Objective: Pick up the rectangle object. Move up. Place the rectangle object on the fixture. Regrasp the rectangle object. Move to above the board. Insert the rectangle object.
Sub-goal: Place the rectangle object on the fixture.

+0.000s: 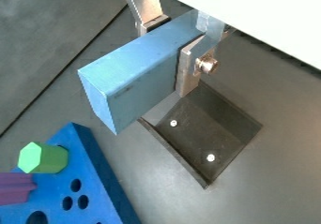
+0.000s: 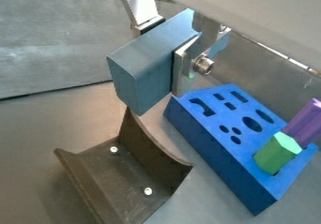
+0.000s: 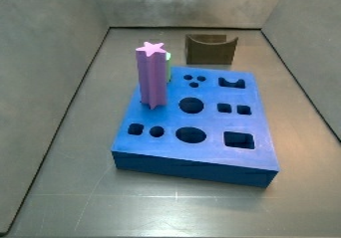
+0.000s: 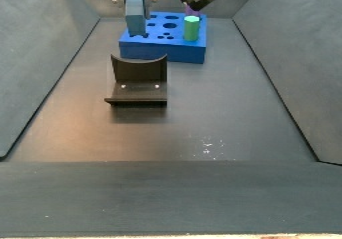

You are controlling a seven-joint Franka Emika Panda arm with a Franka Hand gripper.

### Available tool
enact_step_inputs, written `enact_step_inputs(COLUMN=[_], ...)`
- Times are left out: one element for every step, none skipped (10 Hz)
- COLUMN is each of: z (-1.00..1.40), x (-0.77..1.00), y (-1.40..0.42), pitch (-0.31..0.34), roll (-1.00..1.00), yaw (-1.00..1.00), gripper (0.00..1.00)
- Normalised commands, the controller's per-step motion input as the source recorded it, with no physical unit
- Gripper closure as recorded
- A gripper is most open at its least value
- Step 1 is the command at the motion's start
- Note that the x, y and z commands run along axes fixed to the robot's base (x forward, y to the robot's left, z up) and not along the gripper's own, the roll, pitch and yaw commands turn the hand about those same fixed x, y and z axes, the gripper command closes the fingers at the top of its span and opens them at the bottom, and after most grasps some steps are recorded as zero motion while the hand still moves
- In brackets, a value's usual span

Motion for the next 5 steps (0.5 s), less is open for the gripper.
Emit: enact_step_inputs(z=[-0.02, -0.01, -1.00, -1.00, -1.00], x=[0.10, 0.08, 0.12, 0.13, 0.13], y=[0.05, 0.05, 0.08, 0.08, 0.09], pitch=[0.188, 0.133, 0.023, 0.017, 0.026], roll=[-0.49, -0.35, -1.00, -1.00, -1.00], yaw=[-0.13, -0.13, -0.14, -0.14, -0.14], gripper=[1.00, 1.00, 1.00, 1.00, 1.00])
